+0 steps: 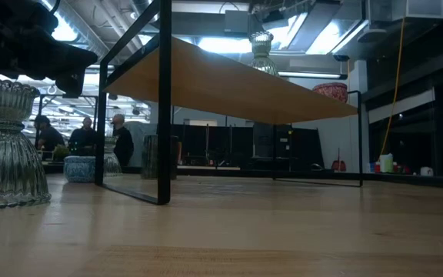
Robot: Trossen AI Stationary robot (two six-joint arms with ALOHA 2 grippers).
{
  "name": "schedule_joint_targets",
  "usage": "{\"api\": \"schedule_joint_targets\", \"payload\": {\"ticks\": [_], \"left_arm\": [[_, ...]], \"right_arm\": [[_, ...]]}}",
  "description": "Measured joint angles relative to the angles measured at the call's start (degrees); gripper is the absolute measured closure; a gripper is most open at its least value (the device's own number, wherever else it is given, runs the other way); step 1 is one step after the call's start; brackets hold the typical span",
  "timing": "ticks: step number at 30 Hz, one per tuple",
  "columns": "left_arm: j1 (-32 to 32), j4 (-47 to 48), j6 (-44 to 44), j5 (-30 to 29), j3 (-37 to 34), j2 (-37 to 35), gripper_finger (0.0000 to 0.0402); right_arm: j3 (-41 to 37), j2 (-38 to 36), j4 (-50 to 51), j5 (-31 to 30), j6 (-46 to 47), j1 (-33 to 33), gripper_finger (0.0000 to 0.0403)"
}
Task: Pick & Place candle stick holders
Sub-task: Put the bottom silver scented candle on the shelf
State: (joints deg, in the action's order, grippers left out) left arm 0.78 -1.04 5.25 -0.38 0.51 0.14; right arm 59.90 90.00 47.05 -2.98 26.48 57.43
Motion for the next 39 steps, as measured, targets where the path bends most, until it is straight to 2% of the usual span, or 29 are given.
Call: {"api": "schedule_joint_targets", "payload": {"ticks": [12, 17, 29, 39], "left_arm": [[0.00, 0.00, -0.02, 0.01, -0.01, 0.00, 0.0389], [0.00, 0.00, -0.02, 0.02, 0.00, 0.00, 0.0391], [0.00, 0.00, 0.00, 0.01, 0.00, 0.00, 0.0391], [-0.02, 0.00, -0.02, 0.01, -0.02, 0.00, 0.0390]], "right_arm": [[5.86, 0.02, 4.13, 2.46, 0.07, -2.87, 0.0033], [10.04, 0.02, 9.22, 4.95, 0.15, -6.26, 0.0033], [22.21, 0.02, 20.89, 6.68, 0.28, -15.40, 0.0033], [29.39, 0.45, 24.19, 6.93, 0.74, -22.57, 0.0033]]}}
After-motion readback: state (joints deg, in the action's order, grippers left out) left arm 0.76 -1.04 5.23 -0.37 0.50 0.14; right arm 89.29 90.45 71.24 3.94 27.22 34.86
